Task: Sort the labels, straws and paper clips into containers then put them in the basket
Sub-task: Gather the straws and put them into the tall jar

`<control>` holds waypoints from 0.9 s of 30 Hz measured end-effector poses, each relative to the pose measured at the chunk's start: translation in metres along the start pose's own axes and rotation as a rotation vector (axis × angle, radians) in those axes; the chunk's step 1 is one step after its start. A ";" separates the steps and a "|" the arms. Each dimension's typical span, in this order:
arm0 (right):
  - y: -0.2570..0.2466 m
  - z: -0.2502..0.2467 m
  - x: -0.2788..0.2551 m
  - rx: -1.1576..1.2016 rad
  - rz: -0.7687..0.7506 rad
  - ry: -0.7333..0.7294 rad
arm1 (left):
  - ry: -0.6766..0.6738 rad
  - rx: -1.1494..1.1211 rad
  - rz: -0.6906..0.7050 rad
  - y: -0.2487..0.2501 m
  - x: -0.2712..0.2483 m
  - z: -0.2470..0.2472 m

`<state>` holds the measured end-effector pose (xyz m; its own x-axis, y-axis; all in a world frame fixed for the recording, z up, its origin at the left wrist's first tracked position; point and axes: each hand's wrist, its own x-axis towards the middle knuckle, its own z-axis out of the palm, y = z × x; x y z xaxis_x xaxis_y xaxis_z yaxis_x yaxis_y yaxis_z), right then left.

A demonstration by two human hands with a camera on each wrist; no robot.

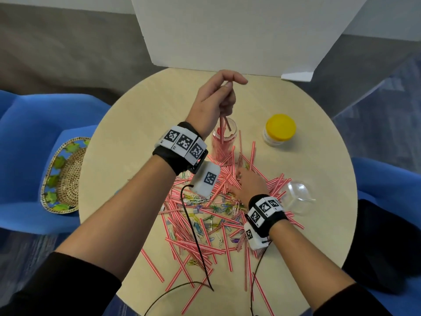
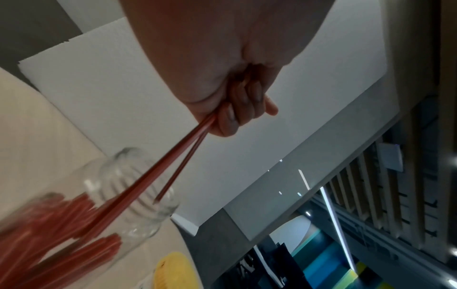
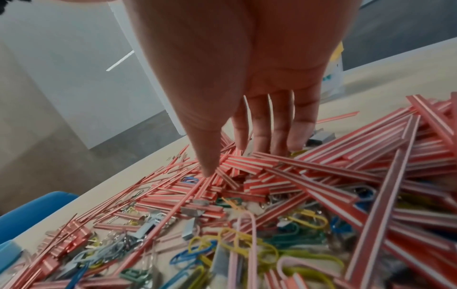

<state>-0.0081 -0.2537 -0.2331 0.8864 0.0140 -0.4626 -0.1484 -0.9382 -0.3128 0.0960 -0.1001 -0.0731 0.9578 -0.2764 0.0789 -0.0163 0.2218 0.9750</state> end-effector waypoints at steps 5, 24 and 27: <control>-0.008 0.014 0.008 -0.049 0.026 -0.006 | 0.021 0.057 -0.074 -0.019 -0.004 -0.001; -0.011 0.014 0.017 -0.003 0.022 -0.015 | 0.221 -0.027 0.071 0.000 0.014 0.007; -0.011 0.012 0.016 -0.003 0.025 -0.015 | 0.255 -0.092 0.147 0.009 0.017 0.005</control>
<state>0.0027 -0.2389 -0.2474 0.8760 -0.0046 -0.4824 -0.1694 -0.9392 -0.2986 0.1102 -0.1075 -0.0623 0.9885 0.0061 0.1512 -0.1447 0.3290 0.9332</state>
